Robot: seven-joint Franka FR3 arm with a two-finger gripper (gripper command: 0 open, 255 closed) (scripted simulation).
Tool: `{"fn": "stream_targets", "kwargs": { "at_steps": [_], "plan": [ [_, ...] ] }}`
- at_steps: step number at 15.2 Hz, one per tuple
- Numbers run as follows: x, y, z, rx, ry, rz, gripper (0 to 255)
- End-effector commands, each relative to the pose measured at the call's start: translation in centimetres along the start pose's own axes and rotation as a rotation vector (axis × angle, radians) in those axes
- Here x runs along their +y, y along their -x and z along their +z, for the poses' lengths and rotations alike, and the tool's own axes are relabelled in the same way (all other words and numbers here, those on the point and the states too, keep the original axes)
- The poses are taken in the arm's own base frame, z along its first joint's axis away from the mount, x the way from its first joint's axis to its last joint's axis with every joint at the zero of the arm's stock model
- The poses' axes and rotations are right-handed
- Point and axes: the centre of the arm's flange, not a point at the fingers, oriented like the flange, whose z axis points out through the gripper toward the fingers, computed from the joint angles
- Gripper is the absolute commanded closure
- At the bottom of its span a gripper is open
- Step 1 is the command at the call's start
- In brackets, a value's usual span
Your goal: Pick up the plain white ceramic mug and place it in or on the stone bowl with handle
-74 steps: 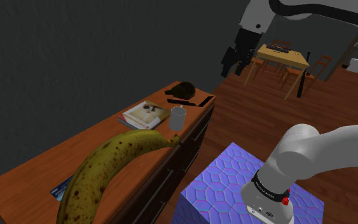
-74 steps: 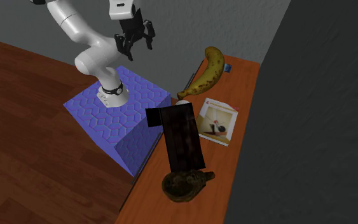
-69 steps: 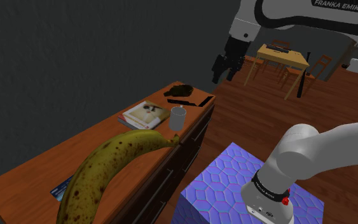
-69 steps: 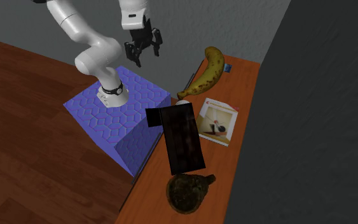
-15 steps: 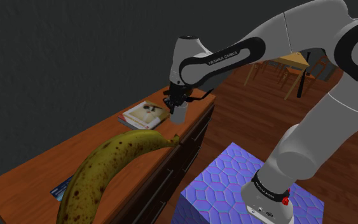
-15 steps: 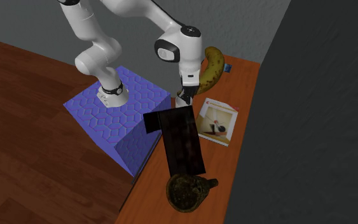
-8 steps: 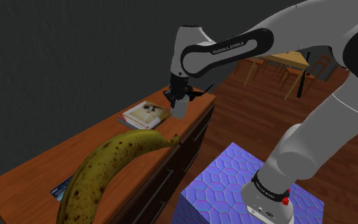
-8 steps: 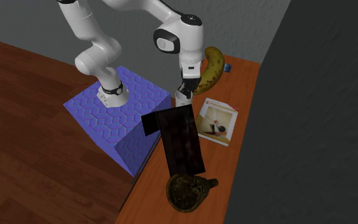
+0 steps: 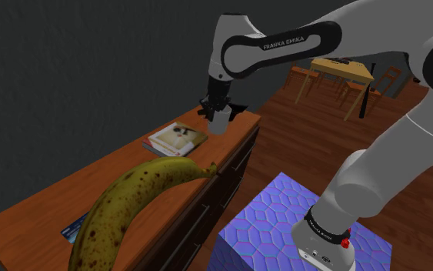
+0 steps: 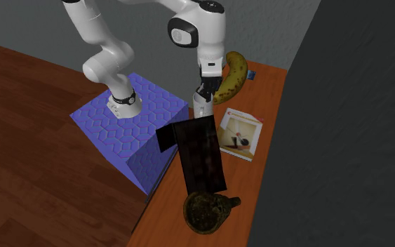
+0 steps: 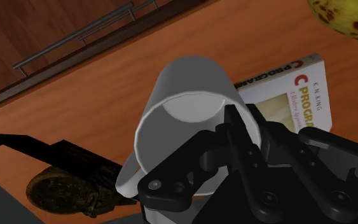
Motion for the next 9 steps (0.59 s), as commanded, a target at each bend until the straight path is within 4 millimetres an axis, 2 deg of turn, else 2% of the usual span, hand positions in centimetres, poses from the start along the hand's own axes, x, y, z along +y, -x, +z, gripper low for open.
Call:
{"fn": "stream_targets", "kwargs": {
  "at_steps": [1, 9],
  "plan": [
    [0.0, -0.1, -1.0, 0.0, 0.0, 0.0, 255],
    [0.1, -0.3, -4.9, 0.0, 0.0, 0.0, 255]
  ]
}}
